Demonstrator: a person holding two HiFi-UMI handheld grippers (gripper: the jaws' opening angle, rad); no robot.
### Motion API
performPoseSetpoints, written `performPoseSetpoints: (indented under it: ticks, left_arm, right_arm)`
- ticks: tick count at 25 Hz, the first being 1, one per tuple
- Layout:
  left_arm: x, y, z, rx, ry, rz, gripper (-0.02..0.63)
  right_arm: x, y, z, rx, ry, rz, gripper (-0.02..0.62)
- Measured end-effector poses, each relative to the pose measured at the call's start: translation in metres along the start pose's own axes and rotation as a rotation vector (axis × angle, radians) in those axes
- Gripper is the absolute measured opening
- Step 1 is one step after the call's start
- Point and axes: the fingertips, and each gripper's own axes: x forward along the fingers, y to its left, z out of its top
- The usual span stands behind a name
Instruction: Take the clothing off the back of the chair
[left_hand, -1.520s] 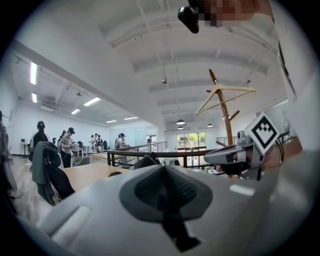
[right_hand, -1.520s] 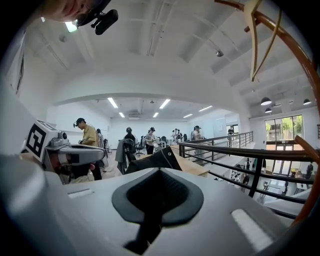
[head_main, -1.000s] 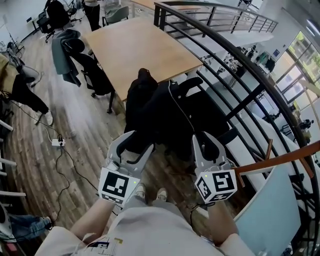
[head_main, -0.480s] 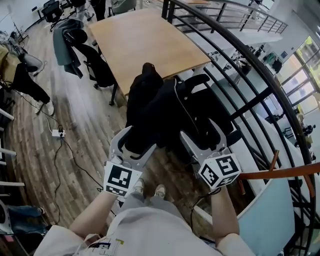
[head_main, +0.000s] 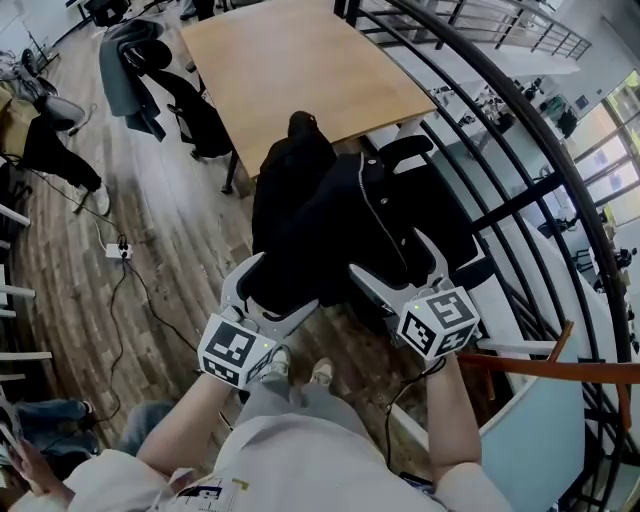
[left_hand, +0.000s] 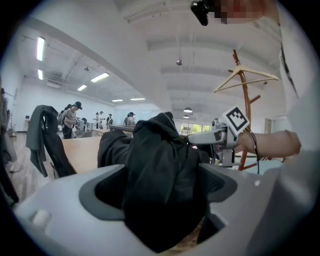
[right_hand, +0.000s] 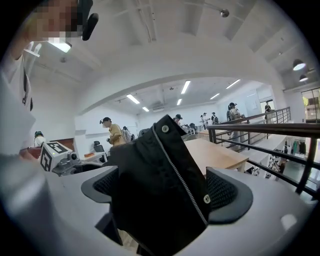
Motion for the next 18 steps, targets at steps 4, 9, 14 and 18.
performPoseSetpoints:
  ticks: [4, 9, 14, 18]
  left_arm:
    - [0.015, 0.001, -0.020, -0.040, 0.063, -0.068, 0.460]
    - [0.029, 0.007, -0.030, -0.052, 0.077, -0.125, 0.459]
    - [0.036, 0.016, -0.032, -0.048, 0.075, -0.153, 0.423]
    - [0.037, 0.014, -0.032, -0.061, 0.070, -0.171, 0.356]
  right_arm:
    - [0.019, -0.009, -0.019, 0.048, 0.049, 0.042, 0.570]
    - [0.044, -0.015, -0.037, 0.100, 0.084, 0.099, 0.575]
    - [0.059, -0.017, -0.046, 0.159, 0.091, 0.135, 0.514]
    - [0.059, -0.017, -0.051, 0.186, 0.077, 0.150, 0.400]
